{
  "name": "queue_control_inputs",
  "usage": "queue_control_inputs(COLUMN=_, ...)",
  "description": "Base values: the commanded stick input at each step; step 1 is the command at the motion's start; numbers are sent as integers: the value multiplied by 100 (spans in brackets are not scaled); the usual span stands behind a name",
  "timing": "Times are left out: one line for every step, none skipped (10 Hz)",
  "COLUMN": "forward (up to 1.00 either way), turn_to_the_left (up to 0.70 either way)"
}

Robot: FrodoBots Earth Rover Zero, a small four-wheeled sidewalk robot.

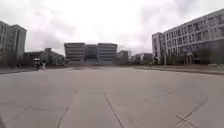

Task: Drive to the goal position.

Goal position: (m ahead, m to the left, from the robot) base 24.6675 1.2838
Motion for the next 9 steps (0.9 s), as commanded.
queue_control_inputs(forward=70, turn_to_the_left=2)
queue_control_inputs(forward=70, turn_to_the_left=2)
queue_control_inputs(forward=70, turn_to_the_left=2)
queue_control_inputs(forward=70, turn_to_the_left=2)
queue_control_inputs(forward=70, turn_to_the_left=2)
queue_control_inputs(forward=70, turn_to_the_left=2)
queue_control_inputs(forward=70, turn_to_the_left=2)
queue_control_inputs(forward=70, turn_to_the_left=2)
queue_control_inputs(forward=70, turn_to_the_left=2)
